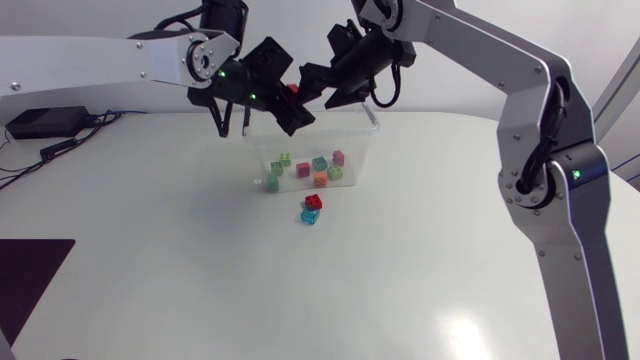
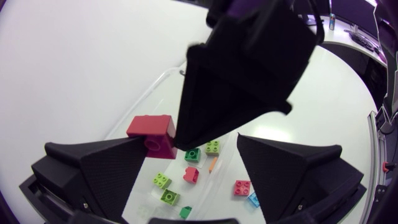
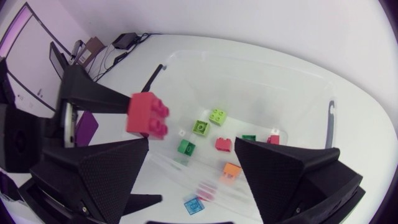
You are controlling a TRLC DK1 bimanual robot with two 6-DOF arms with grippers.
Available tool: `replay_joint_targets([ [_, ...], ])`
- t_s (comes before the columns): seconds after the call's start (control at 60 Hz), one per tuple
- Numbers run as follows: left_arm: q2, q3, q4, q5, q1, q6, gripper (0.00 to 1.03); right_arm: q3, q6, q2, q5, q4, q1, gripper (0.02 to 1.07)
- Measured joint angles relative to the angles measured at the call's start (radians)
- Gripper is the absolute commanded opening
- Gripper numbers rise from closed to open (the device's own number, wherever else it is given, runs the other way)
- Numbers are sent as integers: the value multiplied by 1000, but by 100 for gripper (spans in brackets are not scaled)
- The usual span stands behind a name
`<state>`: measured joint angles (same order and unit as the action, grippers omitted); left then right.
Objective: Place the duplo bricks in the container
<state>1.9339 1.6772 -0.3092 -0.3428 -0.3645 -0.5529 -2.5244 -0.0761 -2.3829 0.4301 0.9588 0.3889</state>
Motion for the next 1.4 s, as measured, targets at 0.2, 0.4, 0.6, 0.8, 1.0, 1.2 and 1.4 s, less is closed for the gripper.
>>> replay_joint_targets([
  [0.2, -109, -48, -9, -39, 0, 2, 97, -28, -6, -33, -38, 10, -11, 102],
  [0.4, -127, -76, -12, -40, 3, 2, 97, -30, -6, -34, -38, 10, -15, 102],
  [0.6, -134, -128, -14, -42, 8, 2, 97, 57, -6, 45, -39, -21, -17, 102],
  [0.8, -198, -293, -14, 11, -18, 2, 97, 380, -6, 352, -60, -179, -32, 102],
  [1.0, -170, -415, 26, 125, -101, 3, 97, 745, 12, 654, -74, -303, -69, 102],
  [1.2, -22, -385, 11, 222, -163, 68, 97, 1048, 32, 813, -87, -386, -111, 102],
  [1.4, 127, -269, -48, 272, -183, 153, 97, 1252, 39, 889, -87, -444, -137, 102],
])
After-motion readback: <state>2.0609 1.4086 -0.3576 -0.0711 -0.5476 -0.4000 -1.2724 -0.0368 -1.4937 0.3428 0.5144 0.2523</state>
